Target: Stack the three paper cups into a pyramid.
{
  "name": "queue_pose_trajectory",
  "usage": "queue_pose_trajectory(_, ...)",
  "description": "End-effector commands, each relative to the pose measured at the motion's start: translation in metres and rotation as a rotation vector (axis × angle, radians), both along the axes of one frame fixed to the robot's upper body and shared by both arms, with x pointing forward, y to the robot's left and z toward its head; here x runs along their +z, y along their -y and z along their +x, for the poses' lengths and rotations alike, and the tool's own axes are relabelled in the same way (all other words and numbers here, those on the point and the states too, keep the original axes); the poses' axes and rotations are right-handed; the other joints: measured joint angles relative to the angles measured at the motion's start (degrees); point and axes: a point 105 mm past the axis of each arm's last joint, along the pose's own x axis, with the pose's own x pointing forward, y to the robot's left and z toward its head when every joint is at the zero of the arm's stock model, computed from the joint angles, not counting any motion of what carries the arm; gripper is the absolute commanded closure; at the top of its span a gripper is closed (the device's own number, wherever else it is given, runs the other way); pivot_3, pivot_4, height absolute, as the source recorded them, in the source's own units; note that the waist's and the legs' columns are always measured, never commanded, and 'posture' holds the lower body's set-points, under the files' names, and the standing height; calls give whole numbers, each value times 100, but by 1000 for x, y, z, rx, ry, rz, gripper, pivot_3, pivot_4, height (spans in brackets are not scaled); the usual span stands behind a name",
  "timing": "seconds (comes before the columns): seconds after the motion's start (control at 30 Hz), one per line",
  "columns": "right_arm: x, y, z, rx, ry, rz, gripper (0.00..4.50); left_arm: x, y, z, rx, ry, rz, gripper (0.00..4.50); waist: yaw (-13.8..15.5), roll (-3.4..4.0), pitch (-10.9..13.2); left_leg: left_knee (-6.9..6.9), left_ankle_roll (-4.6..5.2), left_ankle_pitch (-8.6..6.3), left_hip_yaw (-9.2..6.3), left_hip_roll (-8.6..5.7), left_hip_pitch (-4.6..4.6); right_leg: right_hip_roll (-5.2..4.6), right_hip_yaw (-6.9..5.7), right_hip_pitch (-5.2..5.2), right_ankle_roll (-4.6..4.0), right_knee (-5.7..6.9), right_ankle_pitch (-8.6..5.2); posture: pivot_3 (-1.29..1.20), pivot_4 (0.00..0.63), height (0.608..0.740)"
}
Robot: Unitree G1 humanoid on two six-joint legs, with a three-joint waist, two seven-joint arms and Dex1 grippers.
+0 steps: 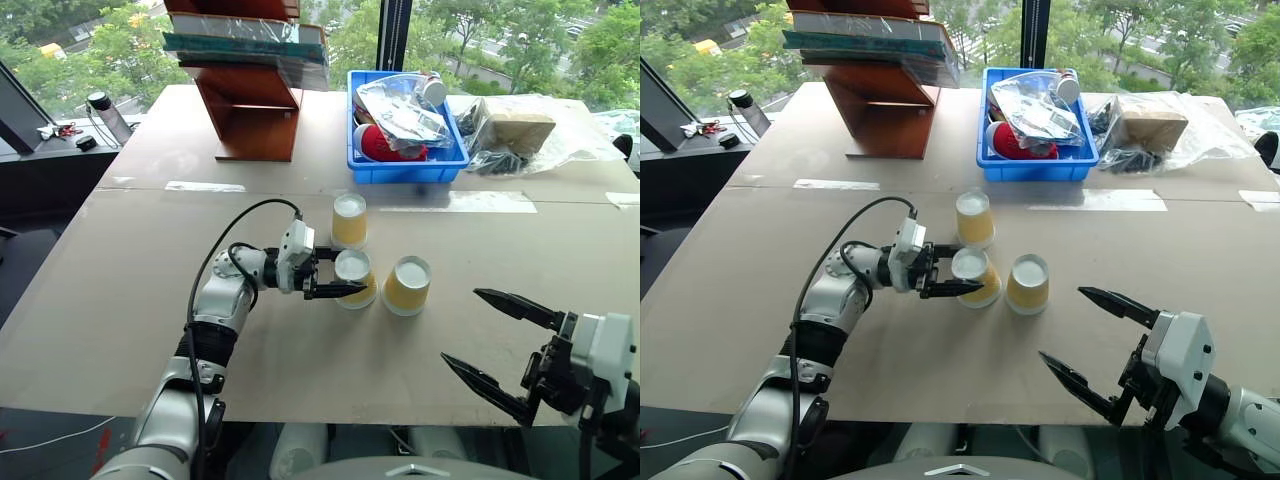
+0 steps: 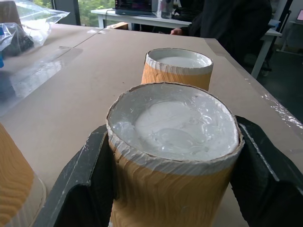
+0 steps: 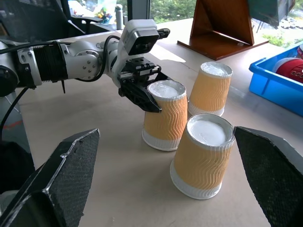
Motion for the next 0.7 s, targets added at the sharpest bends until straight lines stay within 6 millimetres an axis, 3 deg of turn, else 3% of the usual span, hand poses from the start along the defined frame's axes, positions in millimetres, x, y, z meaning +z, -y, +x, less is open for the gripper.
queue_pose_trajectory(0.03,11,1,-2,16,51,-19,0,1,8,0,-14,18,0,1899,10,0,0,1,0,0,-4,-3,0,0,0,3,0,0,0,0,150,740)
queue_pose_trajectory(0.23,10,33,19,-14,-6,-65,0,0,9,-2,-15,12,-7,1899,1,-2,-1,6,0,0,-3,-4,2,-1,3,10,0,-2,1,0,150,740)
queue_pose_trajectory(0.37,22,54,29,26,-21,-110,0,1,9,-2,-10,11,-15,1899,5,0,-1,5,0,0,-9,-4,1,0,-1,11,0,-1,1,0,150,740)
queue_pose_trajectory(0.7,47,60,30,210,-16,-187,0,1,16,-2,-14,9,-20,1899,7,1,-1,7,1,0,-21,-6,4,-1,-12,22,4,-5,3,0,150,740)
